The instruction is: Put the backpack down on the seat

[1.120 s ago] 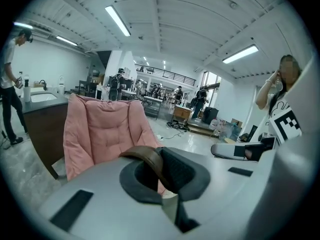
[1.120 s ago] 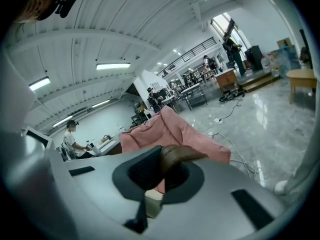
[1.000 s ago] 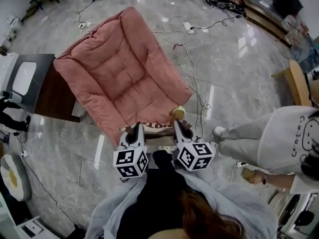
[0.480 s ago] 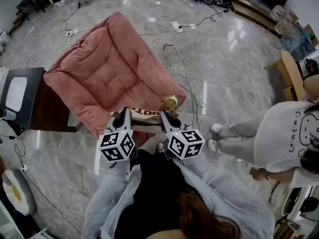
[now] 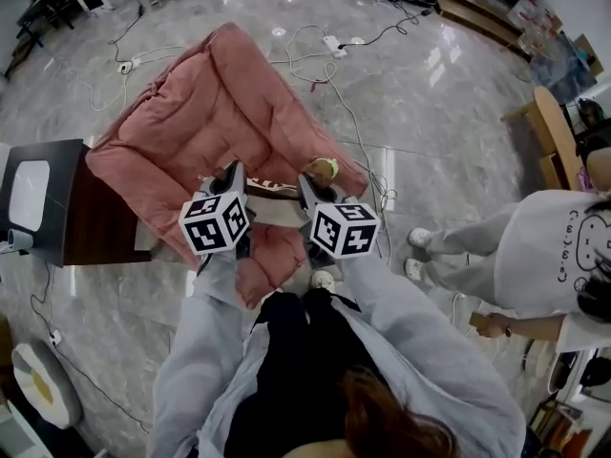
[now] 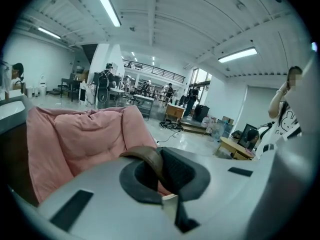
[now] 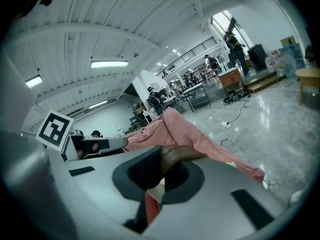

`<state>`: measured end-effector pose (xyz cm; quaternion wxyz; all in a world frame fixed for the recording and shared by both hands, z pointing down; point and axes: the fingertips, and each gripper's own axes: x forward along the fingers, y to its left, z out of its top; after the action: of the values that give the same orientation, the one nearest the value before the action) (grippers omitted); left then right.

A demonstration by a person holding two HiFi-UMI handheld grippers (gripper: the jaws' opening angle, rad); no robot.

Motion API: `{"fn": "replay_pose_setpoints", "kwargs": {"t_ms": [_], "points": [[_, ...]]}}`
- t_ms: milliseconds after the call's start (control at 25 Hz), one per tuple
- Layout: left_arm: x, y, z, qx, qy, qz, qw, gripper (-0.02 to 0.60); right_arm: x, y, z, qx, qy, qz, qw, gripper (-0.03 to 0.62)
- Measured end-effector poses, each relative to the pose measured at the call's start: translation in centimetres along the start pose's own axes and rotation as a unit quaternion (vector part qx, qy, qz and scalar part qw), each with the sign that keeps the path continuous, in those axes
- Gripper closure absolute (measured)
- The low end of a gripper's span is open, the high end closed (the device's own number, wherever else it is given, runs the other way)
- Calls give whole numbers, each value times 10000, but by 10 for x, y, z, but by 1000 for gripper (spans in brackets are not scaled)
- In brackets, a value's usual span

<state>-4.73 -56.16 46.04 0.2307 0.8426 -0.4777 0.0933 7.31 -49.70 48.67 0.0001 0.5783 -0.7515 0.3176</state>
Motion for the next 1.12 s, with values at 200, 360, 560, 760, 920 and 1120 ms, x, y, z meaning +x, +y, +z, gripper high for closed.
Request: {"fn": "replay_pose_setpoints", "kwargs": {"t_ms": [200, 360, 560, 760, 920, 1120], "points": [[1, 31, -17, 44, 254, -179, 9995, 569, 16, 18, -26, 203, 171, -98, 9996, 585], [-13, 50, -73, -392, 717, 14, 9967, 569, 16, 9, -90, 841, 769, -289, 9931, 585], [-48, 59, -127, -336, 957, 90, 9948, 569, -1, 20, -157, 407, 1298, -228, 9904, 585], [-76, 71, -156, -546, 1127, 178, 9920, 569, -9, 29, -185, 556, 1454, -278, 9874, 585], [-100, 80, -176, -640, 1283, 182, 9895, 569, -18, 42, -207, 903, 1526, -366, 9835, 585], [-130, 88, -210, -565, 1563, 100, 9860, 569, -35, 57, -249, 1062, 1712, -405, 9787, 585]]}}
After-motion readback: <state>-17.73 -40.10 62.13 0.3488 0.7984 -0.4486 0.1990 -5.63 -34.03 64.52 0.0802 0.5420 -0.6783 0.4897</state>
